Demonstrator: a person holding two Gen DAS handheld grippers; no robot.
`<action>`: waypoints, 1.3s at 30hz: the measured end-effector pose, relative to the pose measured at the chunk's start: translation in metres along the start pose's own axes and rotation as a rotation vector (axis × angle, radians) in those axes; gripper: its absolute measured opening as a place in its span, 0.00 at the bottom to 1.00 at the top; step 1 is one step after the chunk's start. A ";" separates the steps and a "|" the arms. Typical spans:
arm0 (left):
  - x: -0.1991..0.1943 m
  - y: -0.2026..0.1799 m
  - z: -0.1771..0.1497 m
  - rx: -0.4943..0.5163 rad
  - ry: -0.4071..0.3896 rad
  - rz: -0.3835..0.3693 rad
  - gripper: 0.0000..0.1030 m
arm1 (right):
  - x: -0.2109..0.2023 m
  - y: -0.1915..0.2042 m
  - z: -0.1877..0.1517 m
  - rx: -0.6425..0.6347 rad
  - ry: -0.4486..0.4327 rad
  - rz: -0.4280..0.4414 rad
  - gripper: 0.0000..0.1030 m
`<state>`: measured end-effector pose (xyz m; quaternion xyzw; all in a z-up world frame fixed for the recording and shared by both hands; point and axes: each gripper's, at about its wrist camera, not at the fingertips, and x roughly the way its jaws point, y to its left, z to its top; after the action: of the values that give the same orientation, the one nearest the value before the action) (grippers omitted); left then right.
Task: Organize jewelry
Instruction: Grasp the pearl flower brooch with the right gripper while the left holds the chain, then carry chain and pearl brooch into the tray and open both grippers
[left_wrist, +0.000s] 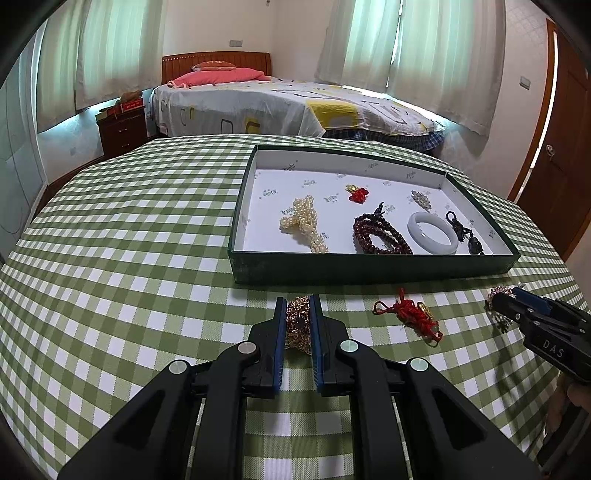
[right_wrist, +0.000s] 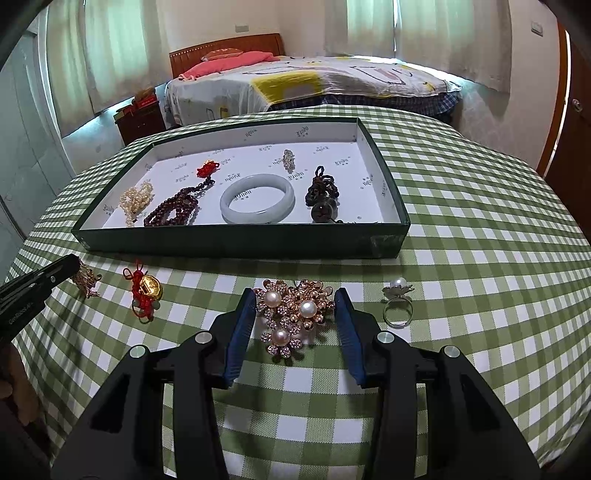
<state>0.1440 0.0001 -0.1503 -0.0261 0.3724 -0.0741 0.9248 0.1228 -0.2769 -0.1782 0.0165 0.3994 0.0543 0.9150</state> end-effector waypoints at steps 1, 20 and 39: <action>0.000 0.000 0.000 0.000 -0.001 0.000 0.13 | -0.001 0.000 0.000 0.000 -0.001 0.000 0.41; -0.032 -0.002 0.011 0.006 -0.068 -0.008 0.12 | -0.032 0.006 0.006 -0.009 -0.061 0.013 0.41; -0.070 -0.011 0.029 0.021 -0.168 -0.038 0.12 | -0.076 0.019 0.023 -0.027 -0.166 0.045 0.41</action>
<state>0.1129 0.0000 -0.0802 -0.0298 0.2919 -0.0932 0.9514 0.0869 -0.2660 -0.1060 0.0175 0.3211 0.0786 0.9436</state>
